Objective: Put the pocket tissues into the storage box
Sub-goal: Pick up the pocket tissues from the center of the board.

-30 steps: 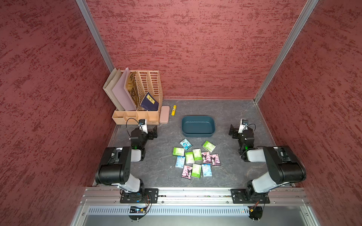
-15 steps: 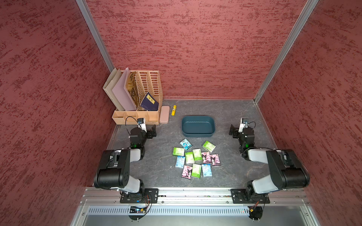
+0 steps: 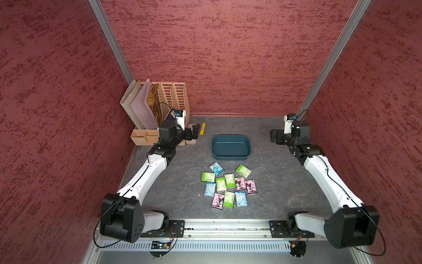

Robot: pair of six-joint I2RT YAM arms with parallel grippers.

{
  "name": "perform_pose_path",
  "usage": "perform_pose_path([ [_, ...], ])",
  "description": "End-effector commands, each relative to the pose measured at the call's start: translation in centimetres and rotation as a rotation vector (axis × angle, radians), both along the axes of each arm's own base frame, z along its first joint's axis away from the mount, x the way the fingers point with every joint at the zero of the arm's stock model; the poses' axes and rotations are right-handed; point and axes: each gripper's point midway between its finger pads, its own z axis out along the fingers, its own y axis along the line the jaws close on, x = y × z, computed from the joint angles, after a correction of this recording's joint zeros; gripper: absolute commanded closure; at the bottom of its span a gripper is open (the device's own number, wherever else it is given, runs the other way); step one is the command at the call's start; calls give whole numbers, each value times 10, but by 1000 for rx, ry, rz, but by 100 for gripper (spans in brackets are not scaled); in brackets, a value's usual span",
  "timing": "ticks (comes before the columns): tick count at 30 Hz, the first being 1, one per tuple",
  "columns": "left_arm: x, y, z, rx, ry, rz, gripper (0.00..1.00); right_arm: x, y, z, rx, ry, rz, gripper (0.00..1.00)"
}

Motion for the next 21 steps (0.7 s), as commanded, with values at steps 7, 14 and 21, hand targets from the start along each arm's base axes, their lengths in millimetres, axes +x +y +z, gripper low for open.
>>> perform_pose_path([
  [7, -63, -80, -81, -2, 438, -305, 0, -91, 92, -91, 29, 421, 298, 6],
  [14, -70, -90, -90, -23, 484, -345, 0, -92, 140, -122, 26, 453, 444, 9],
  [21, -69, -91, -91, -33, 485, -346, 0, -84, 159, -149, -7, 475, 502, 14],
])
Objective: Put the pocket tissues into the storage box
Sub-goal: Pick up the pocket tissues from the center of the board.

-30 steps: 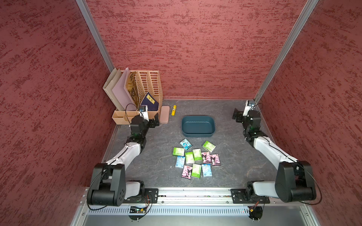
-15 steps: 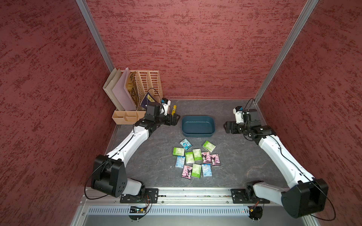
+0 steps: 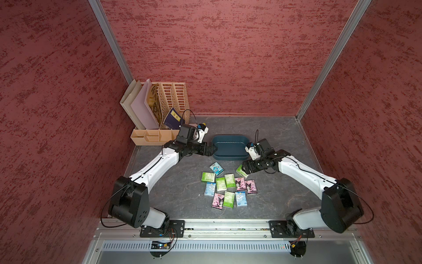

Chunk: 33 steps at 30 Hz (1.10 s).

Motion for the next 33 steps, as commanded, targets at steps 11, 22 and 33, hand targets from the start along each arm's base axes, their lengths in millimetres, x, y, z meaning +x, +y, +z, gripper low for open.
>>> perform_pose_path([
  [11, 7, -9, -3, -59, 32, -1, 0, 20, 15, -29, -46, -41, 63, 21],
  [22, 11, -11, -2, -69, 29, 6, 0, 19, 18, -50, -117, -26, 88, 26],
  [33, 14, -9, 0, -67, 23, 14, 0, 18, 18, -61, -187, -14, 115, 34],
])
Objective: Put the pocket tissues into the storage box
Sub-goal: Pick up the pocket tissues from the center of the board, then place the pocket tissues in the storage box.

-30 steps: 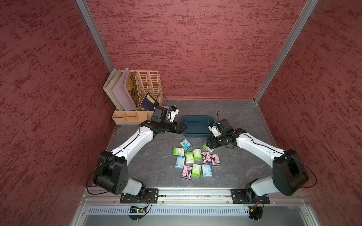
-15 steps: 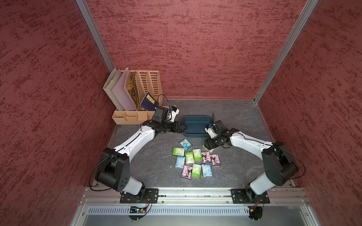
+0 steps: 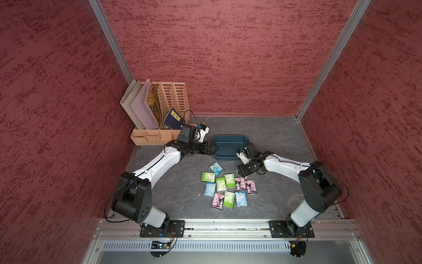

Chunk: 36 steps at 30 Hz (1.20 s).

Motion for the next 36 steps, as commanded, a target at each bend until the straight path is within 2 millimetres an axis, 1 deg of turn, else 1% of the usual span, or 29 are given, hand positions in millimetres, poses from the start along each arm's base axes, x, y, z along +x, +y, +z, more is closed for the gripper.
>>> perform_pose_path([
  [1, 8, 0, 8, -13, -28, 5, 0, 8, 2, 2, -36, -29, 13, 37],
  [3, 9, 1, 10, -16, -33, 7, 0, 7, 3, 1, -38, -27, 18, 47],
  [5, 9, 2, 10, -15, -32, 9, 0, 7, 4, 5, -32, -34, 21, 59],
  [6, 9, 3, 11, -15, -34, 11, 0, 6, 5, 7, -28, -39, 23, 62],
  [12, 11, 7, 13, -23, -35, 18, 0, -4, 8, 34, 18, -66, 62, 63],
  [16, 15, 9, 21, -61, -41, 35, 0, -16, 10, 57, 56, -78, 107, 63],
  [18, 20, 13, 26, -89, -47, 58, 0, -24, 15, 67, 88, -76, 140, 63],
  [20, 27, 20, 32, -120, -50, 96, 0, -29, 20, 86, 132, -103, 175, 64],
  [22, 32, 26, 38, -150, -56, 120, 0, -27, 26, 104, 168, -146, 195, 64],
  [24, 36, 31, 41, -158, -66, 135, 0, -12, 32, 122, 175, -215, 203, 64],
  [26, 40, 36, 41, -158, -65, 155, 0, 15, 38, 137, 137, -265, 181, 64],
  [28, 43, 39, 42, -161, -60, 165, 0, 44, 49, 141, 104, -262, 140, 66],
  [31, 44, 42, 41, -157, -59, 185, 1, 78, 69, 141, 106, -205, 47, 65],
  [33, 45, 48, 38, -150, -57, 214, 0, 91, 85, 138, 155, -156, -6, 65],
  [36, 46, 56, 35, -145, -48, 245, 0, 101, 105, 128, 227, -89, -87, 66],
])
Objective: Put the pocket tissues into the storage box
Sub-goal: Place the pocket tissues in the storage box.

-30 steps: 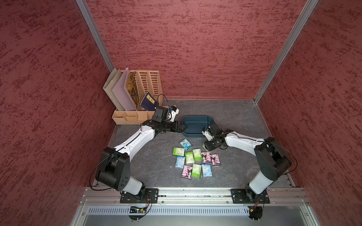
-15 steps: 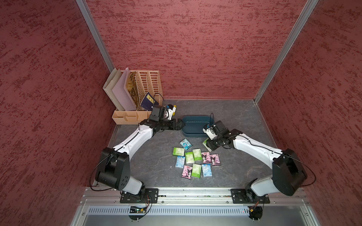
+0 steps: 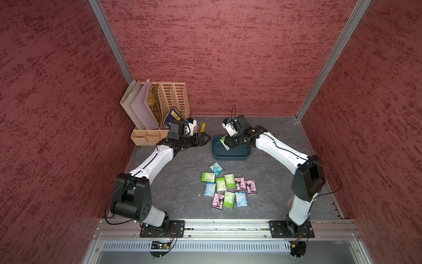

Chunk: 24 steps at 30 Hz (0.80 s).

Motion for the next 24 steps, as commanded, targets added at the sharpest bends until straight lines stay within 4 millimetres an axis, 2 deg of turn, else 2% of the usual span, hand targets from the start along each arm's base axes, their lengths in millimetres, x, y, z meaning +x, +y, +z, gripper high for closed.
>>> perform_pose_path([
  [1, 5, 12, 11, -4, -38, 51, 0, -5, 11, -17, 48, 141, -106, 66],
  [9, 5, 21, -1, 12, -16, 83, 0, 14, 17, -60, 50, 248, -307, 64],
  [16, 2, 22, -9, 22, 0, 80, 0, 41, 24, -82, 46, 258, -391, 64],
  [24, 1, 22, -17, 22, 9, 73, 0, 65, 21, -108, 45, 276, -456, 63],
])
